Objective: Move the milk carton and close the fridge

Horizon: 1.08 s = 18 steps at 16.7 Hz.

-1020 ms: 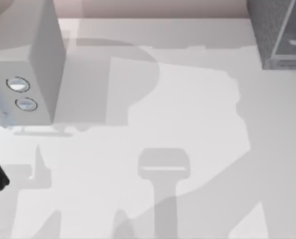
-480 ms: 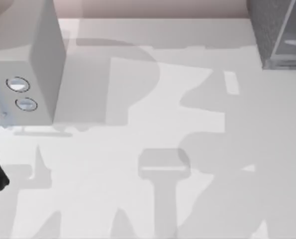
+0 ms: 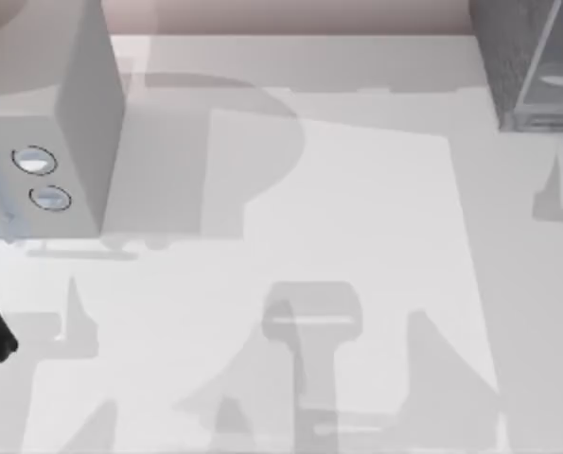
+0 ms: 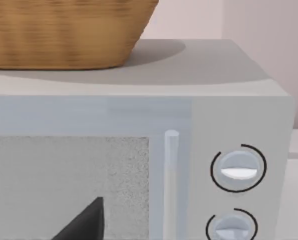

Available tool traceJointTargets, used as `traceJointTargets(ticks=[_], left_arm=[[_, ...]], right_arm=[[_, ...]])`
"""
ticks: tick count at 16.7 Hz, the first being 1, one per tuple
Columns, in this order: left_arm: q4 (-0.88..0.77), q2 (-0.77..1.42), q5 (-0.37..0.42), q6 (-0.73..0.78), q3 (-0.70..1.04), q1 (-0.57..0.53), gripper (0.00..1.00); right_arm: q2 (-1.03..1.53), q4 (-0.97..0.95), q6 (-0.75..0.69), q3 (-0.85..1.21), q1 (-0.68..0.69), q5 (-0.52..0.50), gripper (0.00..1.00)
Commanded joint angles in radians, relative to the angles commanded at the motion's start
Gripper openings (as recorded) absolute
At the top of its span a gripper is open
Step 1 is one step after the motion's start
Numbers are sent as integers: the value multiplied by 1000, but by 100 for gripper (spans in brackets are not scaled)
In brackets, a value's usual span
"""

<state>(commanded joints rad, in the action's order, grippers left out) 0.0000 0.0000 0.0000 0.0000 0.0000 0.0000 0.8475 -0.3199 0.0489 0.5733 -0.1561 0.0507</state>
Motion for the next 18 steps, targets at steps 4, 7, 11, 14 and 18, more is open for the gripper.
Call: traceJointTargets(ticks=[4,7,11,14,18], left_arm=[[0,0,0,0,0,0,100],[0,0,0,0,0,0,100],[0,0,0,0,0,0,100],[0,0,0,0,0,0,100],[0,0,0,0,0,0,100]], right_arm=[[-419,155,-15,-251,54,-32,100],[-648,246,-29,-417,99,-46,100],[-821,311,-45,-553,147,-51,100],[-847,320,-49,-573,156,-51,100],[-844,320,-48,-570,153,-50,100]])
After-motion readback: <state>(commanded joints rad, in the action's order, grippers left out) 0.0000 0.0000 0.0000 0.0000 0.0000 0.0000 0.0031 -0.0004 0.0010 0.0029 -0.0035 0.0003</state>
